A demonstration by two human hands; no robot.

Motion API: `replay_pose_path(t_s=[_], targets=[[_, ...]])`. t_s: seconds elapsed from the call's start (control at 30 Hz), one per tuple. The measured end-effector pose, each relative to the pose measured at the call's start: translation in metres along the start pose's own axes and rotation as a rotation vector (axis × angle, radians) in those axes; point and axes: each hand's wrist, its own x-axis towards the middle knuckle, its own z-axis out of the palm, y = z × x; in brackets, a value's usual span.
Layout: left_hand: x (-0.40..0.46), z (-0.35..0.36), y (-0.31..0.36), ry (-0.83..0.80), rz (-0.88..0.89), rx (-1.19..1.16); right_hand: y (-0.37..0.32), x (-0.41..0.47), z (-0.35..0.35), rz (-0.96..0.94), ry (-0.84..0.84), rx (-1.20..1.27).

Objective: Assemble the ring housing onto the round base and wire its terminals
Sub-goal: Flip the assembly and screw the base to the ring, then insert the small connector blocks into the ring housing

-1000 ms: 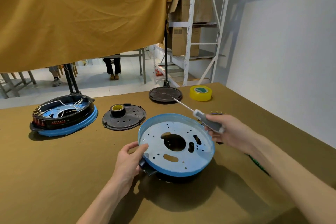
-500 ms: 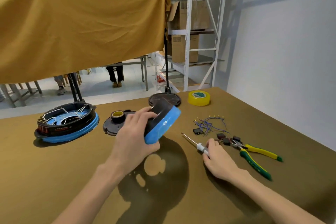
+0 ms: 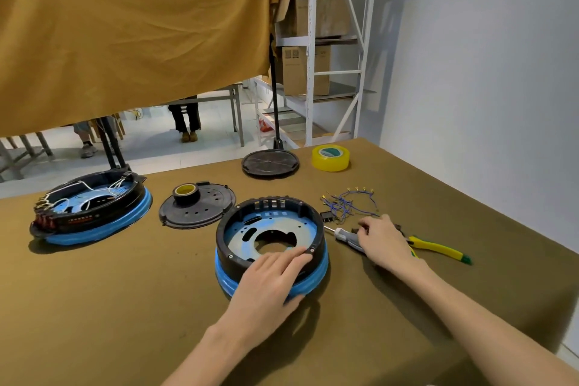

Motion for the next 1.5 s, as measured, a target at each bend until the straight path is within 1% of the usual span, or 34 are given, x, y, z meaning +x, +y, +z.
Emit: replay_pose_path(t_s=[0.07, 0.13, 0.17, 0.23, 0.33, 0.5, 0.6, 0.67, 0.77, 0.9, 0.97, 1.03, 1.07, 1.13, 1.23, 1.37, 1.43, 1.5], targets=[[-0.003, -0.001, -0.003, 0.046, -0.039, -0.097, -0.006, 0.013, -0.011, -0.005, -0.177, -0.032], [-0.003, -0.004, -0.008, 0.137, -0.095, -0.167, -0.009, 0.023, -0.023, 0.050, -0.329, -0.015], [-0.004, -0.004, -0.012, 0.181, -0.130, -0.174, -0.010, 0.026, -0.028, 0.090, -0.381, -0.007], [-0.005, -0.004, -0.022, 0.217, -0.214, -0.159, -0.013, 0.029, -0.032, 0.143, -0.419, -0.024], [-0.006, 0.001, -0.032, 0.197, -0.287, -0.126, -0.024, 0.031, -0.026, 0.144, -0.371, -0.075], [-0.008, 0.006, -0.033, 0.237, -0.281, -0.162, -0.033, 0.034, -0.024, 0.141, -0.374, -0.099], [-0.009, 0.007, -0.033, 0.254, -0.281, -0.177, -0.035, 0.034, -0.023, 0.095, -0.251, -0.067], [-0.009, 0.009, -0.033, 0.273, -0.278, -0.188, -0.035, 0.033, -0.021, 0.041, -0.160, 0.000], [-0.009, 0.013, -0.033, 0.334, -0.251, -0.193, -0.031, 0.032, -0.019, -0.007, -0.086, 0.089], [-0.008, 0.018, -0.033, 0.417, -0.228, -0.189, -0.020, 0.032, -0.022, 0.000, -0.114, -0.048], [-0.008, 0.019, -0.034, 0.431, -0.233, -0.189, -0.009, 0.033, -0.027, 0.004, -0.063, -0.072], [-0.007, 0.019, -0.035, 0.434, -0.235, -0.187, 0.005, 0.036, -0.036, 0.046, 0.017, -0.043], [-0.007, 0.020, -0.035, 0.432, -0.235, -0.184, 0.013, 0.038, -0.041, 0.064, 0.031, -0.037], [-0.007, 0.020, -0.034, 0.426, -0.233, -0.176, 0.029, 0.041, -0.046, 0.089, -0.030, -0.060], [-0.008, 0.020, -0.034, 0.426, -0.231, -0.173, 0.044, 0.040, -0.044, 0.096, -0.185, -0.115], [-0.007, 0.021, -0.035, 0.422, -0.235, -0.175, 0.045, 0.038, -0.039, 0.005, -0.256, -0.160], [-0.008, 0.021, -0.034, 0.412, -0.237, -0.172, 0.042, 0.038, -0.039, -0.011, -0.317, -0.146], [-0.008, 0.020, -0.034, 0.404, -0.241, -0.172, 0.040, 0.039, -0.041, -0.010, -0.336, -0.096]])
